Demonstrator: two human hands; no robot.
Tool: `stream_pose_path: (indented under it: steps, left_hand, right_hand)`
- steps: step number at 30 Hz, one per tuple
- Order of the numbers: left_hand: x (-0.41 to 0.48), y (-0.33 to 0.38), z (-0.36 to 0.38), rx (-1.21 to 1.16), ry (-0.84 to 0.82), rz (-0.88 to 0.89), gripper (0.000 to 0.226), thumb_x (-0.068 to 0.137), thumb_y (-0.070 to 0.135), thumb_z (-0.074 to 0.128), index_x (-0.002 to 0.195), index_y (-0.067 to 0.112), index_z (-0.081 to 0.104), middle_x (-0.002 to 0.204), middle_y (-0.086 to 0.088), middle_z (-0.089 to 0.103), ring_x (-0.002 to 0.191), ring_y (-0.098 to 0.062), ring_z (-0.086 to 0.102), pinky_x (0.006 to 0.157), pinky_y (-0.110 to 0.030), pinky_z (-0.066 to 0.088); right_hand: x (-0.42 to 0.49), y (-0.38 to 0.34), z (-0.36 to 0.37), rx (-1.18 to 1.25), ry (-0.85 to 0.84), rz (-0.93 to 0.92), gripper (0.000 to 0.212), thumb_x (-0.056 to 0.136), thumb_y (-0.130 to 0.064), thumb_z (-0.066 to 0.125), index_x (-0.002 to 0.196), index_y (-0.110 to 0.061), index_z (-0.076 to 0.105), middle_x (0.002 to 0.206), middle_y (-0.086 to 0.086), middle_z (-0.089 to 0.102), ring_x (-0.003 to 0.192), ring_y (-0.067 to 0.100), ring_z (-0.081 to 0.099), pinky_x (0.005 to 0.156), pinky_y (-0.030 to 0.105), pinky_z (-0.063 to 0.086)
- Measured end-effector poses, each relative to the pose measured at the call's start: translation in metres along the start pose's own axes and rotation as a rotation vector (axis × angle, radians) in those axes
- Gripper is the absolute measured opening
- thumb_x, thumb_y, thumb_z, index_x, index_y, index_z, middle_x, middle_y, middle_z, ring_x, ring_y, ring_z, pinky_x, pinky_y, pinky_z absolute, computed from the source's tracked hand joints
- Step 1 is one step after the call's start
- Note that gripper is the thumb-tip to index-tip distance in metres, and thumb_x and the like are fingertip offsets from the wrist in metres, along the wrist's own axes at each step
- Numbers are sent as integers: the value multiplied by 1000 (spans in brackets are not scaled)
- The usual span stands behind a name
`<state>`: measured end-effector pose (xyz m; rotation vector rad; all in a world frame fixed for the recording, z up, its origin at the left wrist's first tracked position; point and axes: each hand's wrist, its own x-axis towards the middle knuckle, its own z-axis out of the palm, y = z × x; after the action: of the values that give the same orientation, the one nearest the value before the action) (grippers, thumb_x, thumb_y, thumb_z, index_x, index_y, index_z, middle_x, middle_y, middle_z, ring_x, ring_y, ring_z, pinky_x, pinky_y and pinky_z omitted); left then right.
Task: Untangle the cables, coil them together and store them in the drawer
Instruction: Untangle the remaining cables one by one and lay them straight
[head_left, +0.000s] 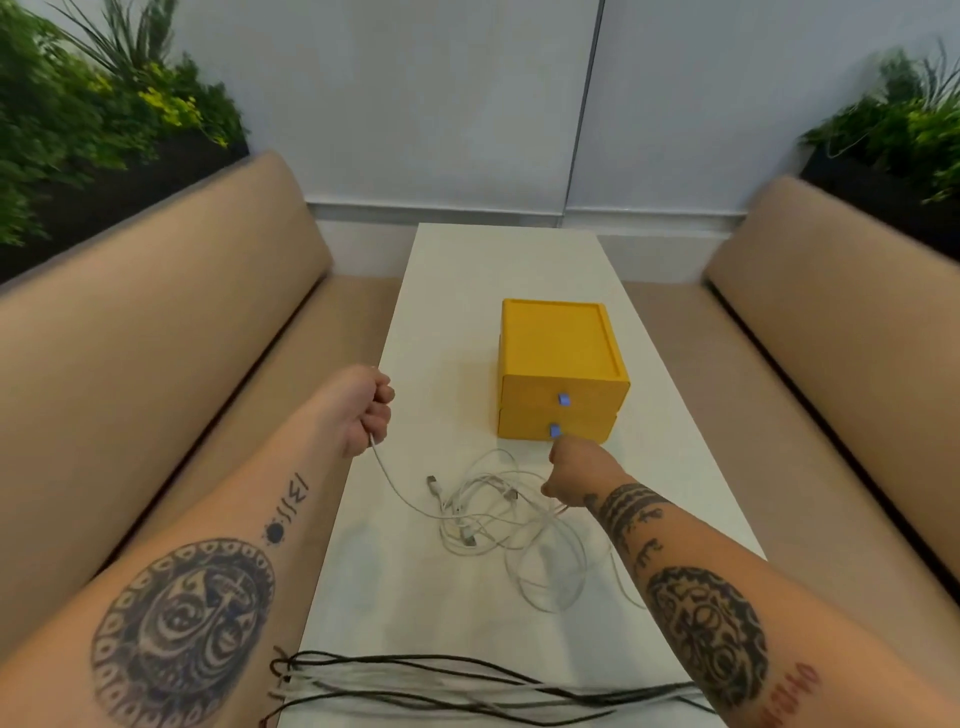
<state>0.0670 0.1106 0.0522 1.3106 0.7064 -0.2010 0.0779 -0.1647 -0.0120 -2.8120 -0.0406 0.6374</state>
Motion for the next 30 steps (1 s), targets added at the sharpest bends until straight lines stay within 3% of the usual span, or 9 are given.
stream_pose_path:
  steps: [3,5,7,10,16,19,22,25,30]
  left_hand:
    - [1,-19,1,124,20,-56,15,97,13,42,82,19,42,65,2,44,45,-9,22,34,-13,16]
    - [1,-33,4,204,39,-66,12,97,14,43,86,17,44,69,0,50,48,-10,27,35,-14,17]
    - [3,-47,11,263,54,-76,9,98,16,43,90,14,47,75,-3,58,49,-12,33,36,-14,19]
    - [11,-70,19,363,56,-109,19,101,25,40,104,9,49,89,-6,70,51,-14,42,40,-17,23]
    - [23,-89,36,427,27,-136,30,104,31,39,125,11,46,101,-8,74,57,-14,52,37,-19,27]
    - [26,-84,43,410,26,-97,32,103,30,43,127,10,49,99,-7,74,57,-14,53,38,-20,27]
    - [24,-75,51,350,11,-41,34,103,32,44,128,11,49,98,-6,75,57,-14,54,39,-20,27]
    - [15,-61,62,281,-20,5,32,104,34,42,128,14,48,97,-5,76,60,-15,55,43,-22,27]
    - [3,-37,69,185,-53,68,39,105,39,40,133,13,45,94,-4,76,60,-16,55,45,-23,24]
  right_hand:
    - [3,8,14,41,-145,62,46,98,-27,60,134,0,48,125,14,61,112,28,61,90,30,49]
    - [-1,15,25,76,-267,138,42,99,-27,59,134,-5,50,120,10,60,103,26,64,76,22,49]
    - [5,24,43,70,-258,124,27,98,-32,58,111,-9,55,108,6,64,92,24,70,64,21,53]
    - [8,32,65,24,-90,107,40,91,-44,60,114,-12,53,114,7,62,100,26,67,81,34,56]
    - [15,34,55,-15,-75,34,33,94,-40,56,113,-14,62,117,7,63,105,24,60,86,32,51]
    - [16,30,18,68,45,-32,20,93,-39,60,92,-19,59,100,7,61,96,25,59,79,31,48]
    - [13,22,-24,197,232,-102,22,92,-42,63,86,-25,50,84,2,56,81,25,56,66,29,40]
    - [3,12,-61,289,438,-177,25,88,-44,66,80,-22,57,73,-2,61,69,21,58,54,28,39]
    - [-19,-9,-108,425,650,-251,19,79,-40,72,74,-24,63,68,-9,58,63,8,55,54,25,39]
